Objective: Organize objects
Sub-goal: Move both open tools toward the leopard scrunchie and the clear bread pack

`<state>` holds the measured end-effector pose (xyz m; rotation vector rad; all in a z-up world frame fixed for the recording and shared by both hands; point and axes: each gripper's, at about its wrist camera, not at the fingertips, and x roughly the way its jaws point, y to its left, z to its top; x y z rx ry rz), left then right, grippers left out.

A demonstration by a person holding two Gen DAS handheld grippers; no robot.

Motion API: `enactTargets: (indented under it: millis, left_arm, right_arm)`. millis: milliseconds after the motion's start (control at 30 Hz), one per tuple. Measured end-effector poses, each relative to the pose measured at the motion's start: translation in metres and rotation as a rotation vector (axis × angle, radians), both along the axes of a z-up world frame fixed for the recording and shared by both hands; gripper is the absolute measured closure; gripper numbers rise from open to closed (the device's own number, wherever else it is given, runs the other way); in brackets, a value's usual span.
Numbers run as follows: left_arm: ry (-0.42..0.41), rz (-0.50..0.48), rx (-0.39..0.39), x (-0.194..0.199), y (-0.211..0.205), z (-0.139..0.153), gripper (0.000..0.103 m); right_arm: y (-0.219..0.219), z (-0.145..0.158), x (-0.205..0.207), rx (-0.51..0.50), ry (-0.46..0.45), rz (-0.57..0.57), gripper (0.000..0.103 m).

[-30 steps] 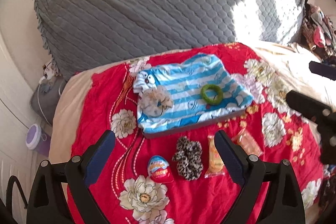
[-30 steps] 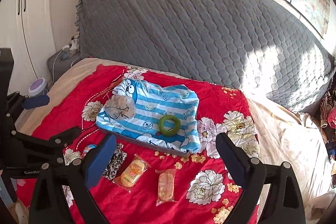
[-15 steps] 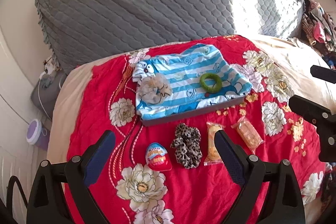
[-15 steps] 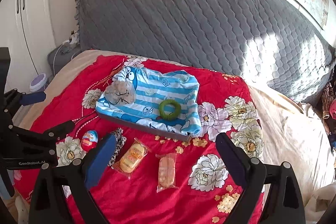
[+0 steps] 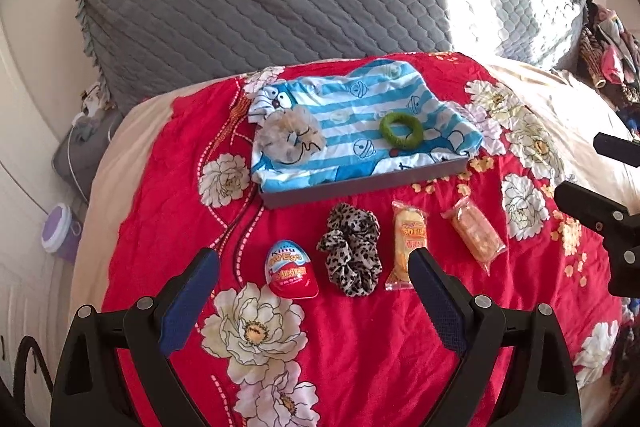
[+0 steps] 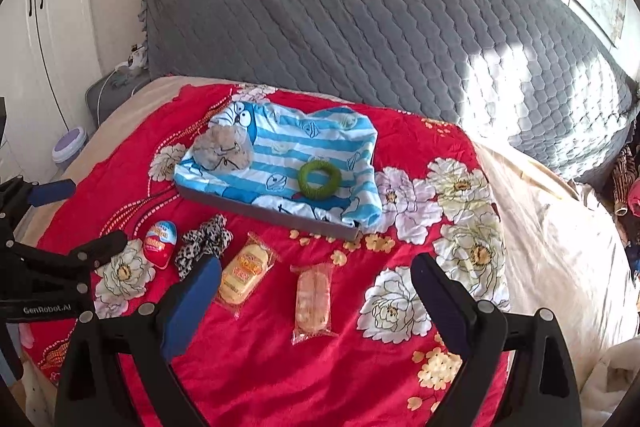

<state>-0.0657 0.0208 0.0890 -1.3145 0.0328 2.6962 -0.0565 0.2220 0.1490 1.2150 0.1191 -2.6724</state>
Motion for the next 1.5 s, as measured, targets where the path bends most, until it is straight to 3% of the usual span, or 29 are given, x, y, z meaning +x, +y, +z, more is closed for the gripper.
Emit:
enactTargets:
  millis: [567,1500]
  left_arm:
    - [-0.064,-0.046,-0.025,-0.014,0.024,-0.047,0.008]
    - [-0.168,-0.038,0.025,-0.056,0.035,-0.101,0.008]
  right_arm:
    - [0.002,-0.051,-0.004,-0.004,-0.082,-0.003,0.007]
    - [0.001,-0.108,-0.03,0.014,-0.177,0.009,0.007]
